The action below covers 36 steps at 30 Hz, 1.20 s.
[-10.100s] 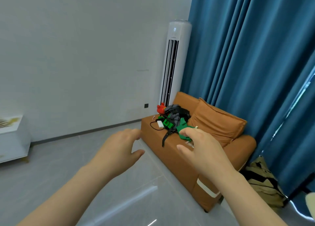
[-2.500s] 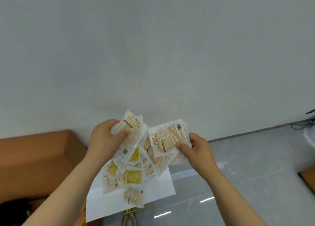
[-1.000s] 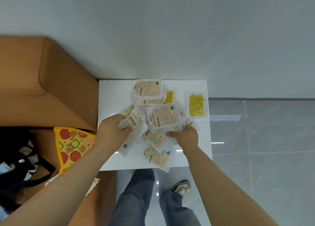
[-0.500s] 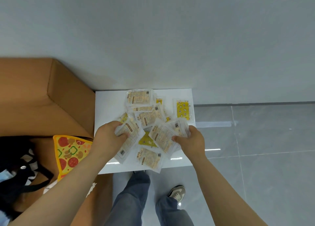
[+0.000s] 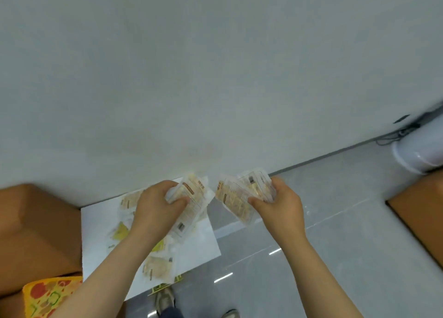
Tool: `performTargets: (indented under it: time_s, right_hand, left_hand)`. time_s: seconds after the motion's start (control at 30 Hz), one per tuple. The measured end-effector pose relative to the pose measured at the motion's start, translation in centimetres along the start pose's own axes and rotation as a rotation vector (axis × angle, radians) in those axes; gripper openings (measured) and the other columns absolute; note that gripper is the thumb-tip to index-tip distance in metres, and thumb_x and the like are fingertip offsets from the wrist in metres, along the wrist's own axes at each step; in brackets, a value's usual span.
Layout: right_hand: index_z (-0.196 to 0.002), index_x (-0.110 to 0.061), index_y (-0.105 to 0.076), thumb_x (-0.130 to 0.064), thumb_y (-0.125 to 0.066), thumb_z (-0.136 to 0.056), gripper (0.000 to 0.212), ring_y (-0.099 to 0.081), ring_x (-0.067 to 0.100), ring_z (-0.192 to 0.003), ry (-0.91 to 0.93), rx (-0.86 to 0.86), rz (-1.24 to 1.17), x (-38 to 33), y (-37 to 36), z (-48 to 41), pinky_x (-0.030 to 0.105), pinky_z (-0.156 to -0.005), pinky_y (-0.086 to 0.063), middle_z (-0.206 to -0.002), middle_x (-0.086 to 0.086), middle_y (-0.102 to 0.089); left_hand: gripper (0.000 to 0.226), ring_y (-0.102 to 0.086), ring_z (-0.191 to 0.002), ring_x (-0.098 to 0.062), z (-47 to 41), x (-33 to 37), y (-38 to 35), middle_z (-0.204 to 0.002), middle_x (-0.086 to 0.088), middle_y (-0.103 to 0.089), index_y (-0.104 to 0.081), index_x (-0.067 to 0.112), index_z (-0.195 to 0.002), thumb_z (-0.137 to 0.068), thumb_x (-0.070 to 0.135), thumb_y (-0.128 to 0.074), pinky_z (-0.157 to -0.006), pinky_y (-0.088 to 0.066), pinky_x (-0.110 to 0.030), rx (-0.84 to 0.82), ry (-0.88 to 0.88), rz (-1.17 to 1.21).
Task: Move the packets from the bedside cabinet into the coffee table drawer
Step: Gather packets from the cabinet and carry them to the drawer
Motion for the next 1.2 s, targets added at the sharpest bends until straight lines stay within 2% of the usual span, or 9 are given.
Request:
performTargets:
  time_s: [0.13,0.33,0.43,0.53,0.63,0.73,0.9,1.03,1.2]
  right_hand:
    - [-0.09,-0.018,-0.058,-0.022,-0.075,-0.076,0.022,-0.064,0.008,-0.069,0.035,0.177,-0.032,0.2,10.7,1.6,0.035,-0.062,-0.057,-0.078,-0.009,-0.066]
    - [-0.077,-0.019,-0.052,-0.024,-0.075,-0.075,0.024,-0.061,0.013,-0.062,0.11,0.462,-0.103,0.5,26.1,4.2,0.034,-0.055,-0.051,-0.07,-0.002,-0.065]
    - [-0.08,-0.02,-0.054,-0.024,-0.075,-0.076,0.022,-0.061,0.009,-0.067,0.15,0.601,-0.117,0.7,33.0,5.9,0.029,-0.057,-0.05,-0.073,-0.005,-0.066]
    - [-0.084,-0.02,-0.057,-0.022,-0.076,-0.076,0.021,-0.063,0.004,-0.072,0.182,0.724,-0.115,1.0,38.7,7.4,0.03,-0.06,-0.054,-0.077,-0.01,-0.067]
    - [-0.082,-0.027,-0.056,-0.024,-0.077,-0.075,0.023,-0.062,-0.002,-0.072,0.187,0.852,-0.075,1.9,43.3,8.2,0.033,-0.061,-0.056,-0.078,-0.018,-0.066]
    - [-0.08,-0.032,-0.054,-0.025,-0.077,-0.075,0.024,-0.063,-0.004,-0.074,0.18,0.954,-0.026,2.9,47.3,8.4,0.034,-0.061,-0.057,-0.08,-0.023,-0.066]
    - [-0.089,-0.026,-0.059,-0.022,-0.077,-0.075,0.023,-0.063,-0.007,-0.082,0.145,1.135,0.052,4.3,53.4,7.9,0.03,-0.061,-0.059,-0.084,-0.023,-0.064]
    - [-0.088,-0.031,-0.057,-0.023,-0.077,-0.076,0.025,-0.063,-0.006,-0.084,0.087,1.236,0.105,5.4,56.7,7.5,0.028,-0.058,-0.059,-0.088,-0.029,-0.062]
    - [-0.087,-0.022,-0.055,-0.024,-0.076,-0.077,0.023,-0.063,-0.003,-0.085,-0.044,1.363,0.16,8.5,60.4,8.5,0.032,-0.056,-0.059,-0.089,-0.025,-0.064]
  left_hand:
    - [0.011,-0.057,-0.068,0.001,2.1,9.9,-2.6,-0.076,0.014,-0.063,-0.065,0.027,-0.081,-0.081,0.017,-0.068,-0.052,-0.033,-0.01,0.0,-0.167,0.033]
    - [0.016,-0.061,-0.068,0.008,5.6,25.0,-6.3,-0.075,0.012,-0.068,-0.068,0.028,-0.08,-0.08,0.012,-0.068,-0.05,-0.041,-0.004,-0.039,-0.423,0.188]
    - [0.013,-0.063,-0.068,0.004,7.4,31.8,-7.8,-0.075,0.009,-0.07,-0.07,0.026,-0.08,-0.08,0.013,-0.068,-0.051,-0.044,-0.011,-0.076,-0.542,0.248]
    - [0.013,-0.065,-0.067,-0.001,8.8,37.5,-9.5,-0.074,0.01,-0.07,-0.07,0.026,-0.08,-0.079,0.014,-0.07,-0.055,-0.048,-0.019,-0.105,-0.642,0.32]
    - [0.012,-0.065,-0.067,-0.003,9.5,42.3,-11.7,-0.077,0.014,-0.07,-0.07,0.026,-0.079,-0.078,0.014,-0.071,-0.054,-0.05,-0.019,-0.157,-0.731,0.366]
    - [0.015,-0.065,-0.067,-0.002,9.5,46.7,-14.6,-0.078,0.017,-0.069,-0.07,0.028,-0.079,-0.078,0.014,-0.071,-0.05,-0.048,-0.013,-0.236,-0.813,0.39]
    - [0.015,-0.065,-0.069,0.0,8.7,54.4,-19.2,-0.079,0.02,-0.069,-0.07,0.028,-0.081,-0.077,0.013,-0.072,-0.053,-0.048,-0.011,-0.36,-0.96,0.426]
    - [0.014,-0.066,-0.071,-0.002,8.1,59.8,-22.4,-0.077,0.014,-0.071,-0.071,0.029,-0.083,-0.079,0.016,-0.072,-0.055,-0.051,-0.018,-0.449,-1.051,0.454]
    - [0.017,-0.065,-0.072,0.004,9.2,65.6,-28.0,-0.077,0.017,-0.071,-0.07,0.031,-0.082,-0.079,0.014,-0.072,-0.051,-0.047,-0.008,-0.625,-1.132,0.5]
Point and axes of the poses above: each hand's wrist, its own z-axis away from the middle knuckle, its own y-axis out of the back of the hand, x = y × z, the point moved 4 cm from there along -z, towards the middle knuckle
